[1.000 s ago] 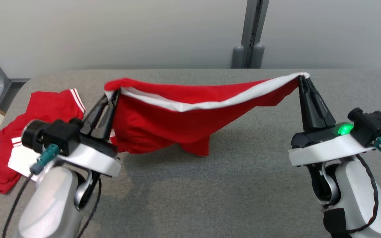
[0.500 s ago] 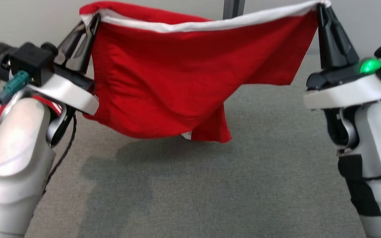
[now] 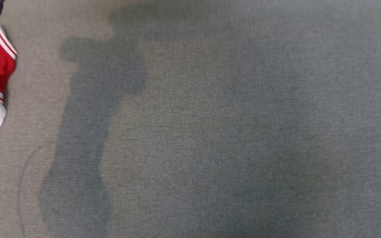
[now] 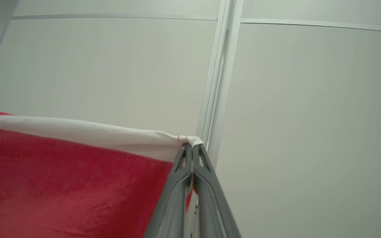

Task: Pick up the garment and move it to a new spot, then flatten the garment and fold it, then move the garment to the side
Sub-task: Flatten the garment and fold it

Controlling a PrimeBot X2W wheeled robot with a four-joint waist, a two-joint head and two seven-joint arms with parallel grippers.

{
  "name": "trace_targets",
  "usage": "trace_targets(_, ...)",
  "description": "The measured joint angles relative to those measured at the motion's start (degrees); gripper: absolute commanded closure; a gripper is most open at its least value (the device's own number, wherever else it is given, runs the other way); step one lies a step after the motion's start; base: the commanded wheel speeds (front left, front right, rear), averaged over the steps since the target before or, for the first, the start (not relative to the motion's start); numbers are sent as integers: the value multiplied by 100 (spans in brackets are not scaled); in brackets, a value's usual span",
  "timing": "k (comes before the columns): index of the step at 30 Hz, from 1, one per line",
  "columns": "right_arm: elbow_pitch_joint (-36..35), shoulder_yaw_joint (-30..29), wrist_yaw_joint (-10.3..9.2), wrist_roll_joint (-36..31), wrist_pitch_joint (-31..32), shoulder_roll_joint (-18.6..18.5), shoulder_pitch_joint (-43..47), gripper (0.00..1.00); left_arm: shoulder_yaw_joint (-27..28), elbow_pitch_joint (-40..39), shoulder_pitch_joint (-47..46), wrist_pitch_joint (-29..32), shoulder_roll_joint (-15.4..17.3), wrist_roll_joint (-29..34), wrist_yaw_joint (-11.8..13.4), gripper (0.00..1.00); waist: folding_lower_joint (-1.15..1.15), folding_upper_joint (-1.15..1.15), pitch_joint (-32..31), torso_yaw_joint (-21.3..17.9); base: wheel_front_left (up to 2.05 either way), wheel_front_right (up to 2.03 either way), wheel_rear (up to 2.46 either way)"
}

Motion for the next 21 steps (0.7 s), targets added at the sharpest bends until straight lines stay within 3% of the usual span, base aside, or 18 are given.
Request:
trace_targets(6, 54, -29, 0, -152, 0, -32, 201, 100, 233, 382, 557, -7, -326, -78, -7, 100, 0, 0, 388, -83, 0, 0, 0)
trace_targets(13, 71, 272, 0, 135, 0, -21, 2051, 100, 455, 777, 2284, -4, -857, -310, -24, 100, 0, 0, 328, -130, 0, 0, 0)
trace_targets(21, -18, 136, 0, 461, 0, 185, 4291, 100, 617, 1051, 4408, -8, -1405, -673, -32, 100, 0, 0, -169, -169, 0, 0, 0)
